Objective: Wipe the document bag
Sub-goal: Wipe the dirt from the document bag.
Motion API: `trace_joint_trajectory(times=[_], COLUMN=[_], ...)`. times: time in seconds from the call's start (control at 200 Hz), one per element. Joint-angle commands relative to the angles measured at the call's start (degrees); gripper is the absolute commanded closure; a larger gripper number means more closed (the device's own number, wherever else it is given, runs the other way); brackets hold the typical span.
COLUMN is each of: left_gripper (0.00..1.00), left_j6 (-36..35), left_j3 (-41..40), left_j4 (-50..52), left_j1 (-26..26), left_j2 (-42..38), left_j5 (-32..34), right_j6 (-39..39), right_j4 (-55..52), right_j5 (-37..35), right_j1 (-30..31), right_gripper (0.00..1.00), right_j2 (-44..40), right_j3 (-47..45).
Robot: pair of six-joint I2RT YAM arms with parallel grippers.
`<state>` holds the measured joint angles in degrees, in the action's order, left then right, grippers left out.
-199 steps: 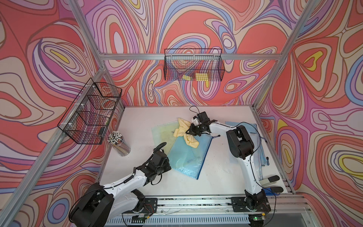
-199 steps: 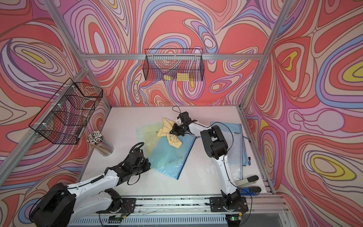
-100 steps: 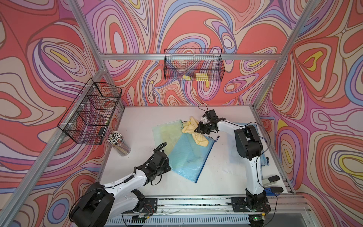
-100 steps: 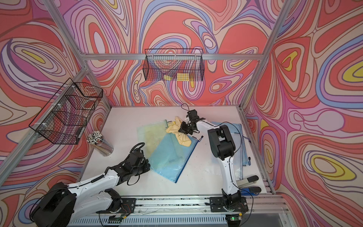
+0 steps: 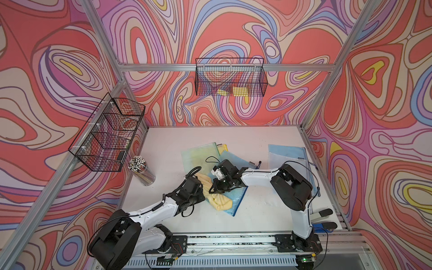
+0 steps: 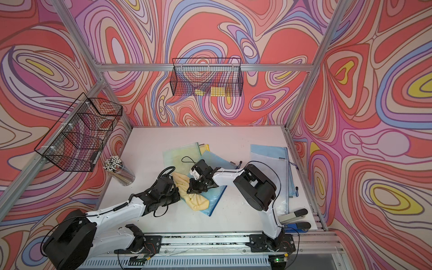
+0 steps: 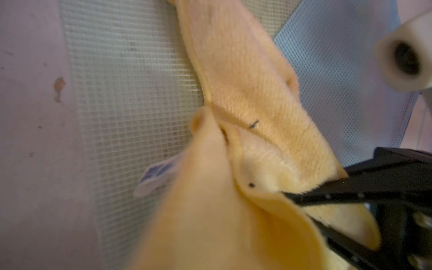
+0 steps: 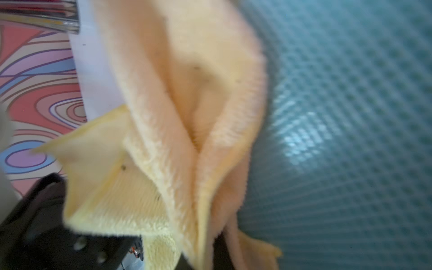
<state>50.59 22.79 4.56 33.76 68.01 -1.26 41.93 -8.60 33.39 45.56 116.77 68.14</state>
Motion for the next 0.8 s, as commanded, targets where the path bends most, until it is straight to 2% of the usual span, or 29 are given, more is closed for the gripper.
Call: trace_joint_trajectory(times=[0.0, 0.145, 0.285, 0.601, 0.721, 0.796], left_gripper=[1.0, 1.0, 1.0, 1.0, 1.0, 1.0], left_j6=[-0.6, -0.8, -0.6, -1.1, -1.0, -0.8], left_j3=[0.9, 0.5, -0.4, -0.8, -0.8, -0.6], left_j4=[1.9, 2.7, 3.2, 5.4, 5.4, 5.2], left_j1=[-0.1, -0.1, -0.1, -0.2, -0.2, -0.2], left_j2=[-0.9, -2.3, -3.4, -6.1, -6.3, -6.1], left_j5=[1.0, 1.4, 1.4, 2.4, 2.4, 2.3], right_j6=[1.5, 1.9, 2.8, -5.6, -6.8, -4.9], right_j4=[3.0, 5.9, 9.9, -0.3, -2.2, 0.0], right_j5=[-3.3, -2.4, 0.6, -1.0, -1.5, 1.9], right_j1=[-1.9, -7.3, -16.3, -35.2, -36.8, -35.5], right_gripper=[1.0, 1.0, 1.0, 1.0, 1.0, 1.0], right_j2=[1.7, 2.7, 2.7, -2.2, -4.7, -6.5], right_j3=[-1.1, -4.6, -9.6, -11.0, -9.9, -10.5])
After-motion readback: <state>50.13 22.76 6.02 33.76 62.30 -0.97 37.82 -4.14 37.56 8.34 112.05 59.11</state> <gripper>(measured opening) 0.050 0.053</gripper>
